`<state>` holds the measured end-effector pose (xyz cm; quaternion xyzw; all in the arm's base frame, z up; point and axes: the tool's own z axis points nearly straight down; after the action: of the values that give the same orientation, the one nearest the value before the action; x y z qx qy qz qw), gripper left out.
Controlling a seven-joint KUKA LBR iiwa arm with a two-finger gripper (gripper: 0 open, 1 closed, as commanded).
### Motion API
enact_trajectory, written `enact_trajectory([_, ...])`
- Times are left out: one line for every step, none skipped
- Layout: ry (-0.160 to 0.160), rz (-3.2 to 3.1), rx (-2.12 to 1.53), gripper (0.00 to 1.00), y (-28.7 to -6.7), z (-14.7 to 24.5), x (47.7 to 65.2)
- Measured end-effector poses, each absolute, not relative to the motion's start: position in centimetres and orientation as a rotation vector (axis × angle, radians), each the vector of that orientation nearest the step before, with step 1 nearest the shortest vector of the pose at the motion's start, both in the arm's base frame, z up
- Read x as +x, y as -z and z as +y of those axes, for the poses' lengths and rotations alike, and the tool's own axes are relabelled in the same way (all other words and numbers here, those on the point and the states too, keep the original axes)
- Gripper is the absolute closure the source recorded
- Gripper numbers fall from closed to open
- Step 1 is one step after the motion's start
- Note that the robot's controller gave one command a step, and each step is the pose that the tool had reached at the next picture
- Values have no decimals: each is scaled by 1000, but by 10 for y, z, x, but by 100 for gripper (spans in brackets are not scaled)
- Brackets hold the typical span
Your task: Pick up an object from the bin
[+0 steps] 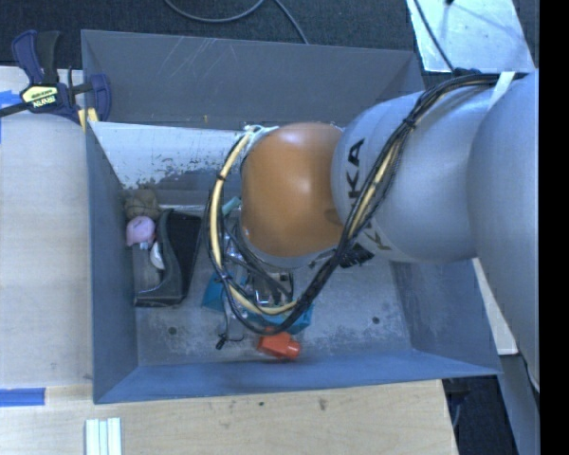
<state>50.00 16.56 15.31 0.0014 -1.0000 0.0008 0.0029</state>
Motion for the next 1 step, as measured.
enact_trajectory([1,-3144,0,0,-158,165,502])
